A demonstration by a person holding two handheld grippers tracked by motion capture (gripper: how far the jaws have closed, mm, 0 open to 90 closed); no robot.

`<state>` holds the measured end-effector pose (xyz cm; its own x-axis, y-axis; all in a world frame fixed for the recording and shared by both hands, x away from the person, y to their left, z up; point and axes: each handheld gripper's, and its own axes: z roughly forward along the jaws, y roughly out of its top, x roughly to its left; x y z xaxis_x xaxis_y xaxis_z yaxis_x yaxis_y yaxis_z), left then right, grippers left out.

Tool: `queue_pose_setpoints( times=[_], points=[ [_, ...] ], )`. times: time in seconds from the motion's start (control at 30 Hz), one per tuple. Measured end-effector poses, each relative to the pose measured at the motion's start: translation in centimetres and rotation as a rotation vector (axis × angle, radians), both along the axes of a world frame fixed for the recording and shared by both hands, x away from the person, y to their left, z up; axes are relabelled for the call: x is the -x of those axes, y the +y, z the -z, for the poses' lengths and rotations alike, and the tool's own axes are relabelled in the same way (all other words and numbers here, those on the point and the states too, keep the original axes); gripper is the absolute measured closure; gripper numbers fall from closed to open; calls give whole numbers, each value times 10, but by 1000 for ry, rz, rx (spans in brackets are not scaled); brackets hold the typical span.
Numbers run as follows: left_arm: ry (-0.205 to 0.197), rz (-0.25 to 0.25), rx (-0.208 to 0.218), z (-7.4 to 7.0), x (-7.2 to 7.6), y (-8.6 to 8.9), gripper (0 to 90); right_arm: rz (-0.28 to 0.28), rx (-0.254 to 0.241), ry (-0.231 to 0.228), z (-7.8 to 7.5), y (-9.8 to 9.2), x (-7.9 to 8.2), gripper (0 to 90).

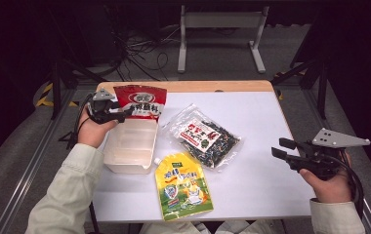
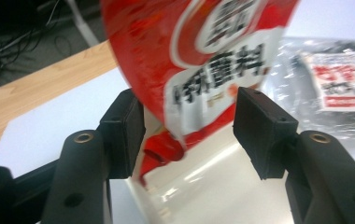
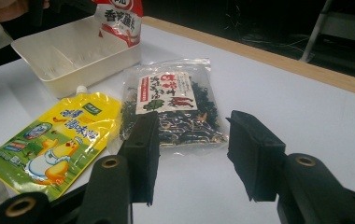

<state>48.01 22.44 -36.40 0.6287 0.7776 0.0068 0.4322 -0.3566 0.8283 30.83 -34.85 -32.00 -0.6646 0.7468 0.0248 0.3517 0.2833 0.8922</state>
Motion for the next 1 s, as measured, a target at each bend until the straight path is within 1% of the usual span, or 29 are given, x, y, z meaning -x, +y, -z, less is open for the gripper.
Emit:
queue_pose_setpoints(
  times=[0.03, 0.13, 0.17, 0.23, 0.3, 0.33, 0.37, 0.4, 0.43, 0.47, 0.5, 0.57, 0.63, 0.67, 0.77, 0.87, 0.9, 0.97, 1.0],
  points=[
    [-7, 4, 11, -1, 5, -1, 428, 6, -5, -2, 0, 0, -1, 531],
    [-18, 15, 20, -4, 18, -3, 413, 15, -22, -6, 1, -1, -2, 534],
    [-23, 22, 39, -5, 23, -3, 409, 20, -32, 2, 2, 0, -2, 534],
    [-22, 24, 58, -6, 28, -2, 405, 21, -39, 10, 2, 2, -2, 535],
    [-31, 12, 63, -6, 32, 0, 392, 20, -31, 6, 2, 3, -3, 534],
    [-41, -8, 75, -6, 36, 1, 385, 21, -32, 7, 2, 4, -3, 533],
    [-42, -14, 83, -6, 38, 3, 382, 21, -33, 8, 2, 4, -3, 526],
    [-51, -20, 102, -7, 42, 7, 380, 22, -36, 7, 2, 4, -3, 517],
    [-51, -20, 102, -7, 42, 7, 376, 22, -36, 7, 2, 4, -3, 517],
    [-50, -23, 118, -7, 45, 8, 376, 25, -36, 0, 2, 4, -3, 506],
    [-56, -22, 115, -6, 48, 9, 374, 27, -40, -1, 2, 4, -4, 501],
    [-51, -21, 115, -6, 54, 10, 364, 34, -31, -2, 3, 5, -5, 497],
    [-50, -31, 122, -5, 62, 10, 351, 35, -23, -9, 4, 6, -6, 496],
    [-45, -31, 119, -4, 66, 9, 349, 28, -21, -22, 4, 6, -6, 496],
    [-45, -14, 145, -4, 79, 7, 349, 22, -2, -66, 4, 9, -7, 489],
    [-49, 25, 150, -6, 91, 3, 347, 16, 2, -54, 4, 11, -8, 490],
    [-45, 35, 153, -6, 94, 2, 347, 14, 1, -50, 4, 12, -9, 487],
    [-46, 60, 148, -8, 101, -1, 348, 6, -4, -38, 5, 14, -10, 474],
    [-45, 65, 152, -9, 103, -3, 348, 3, -7, -35, 5, 16, -11, 470]
  ],
)
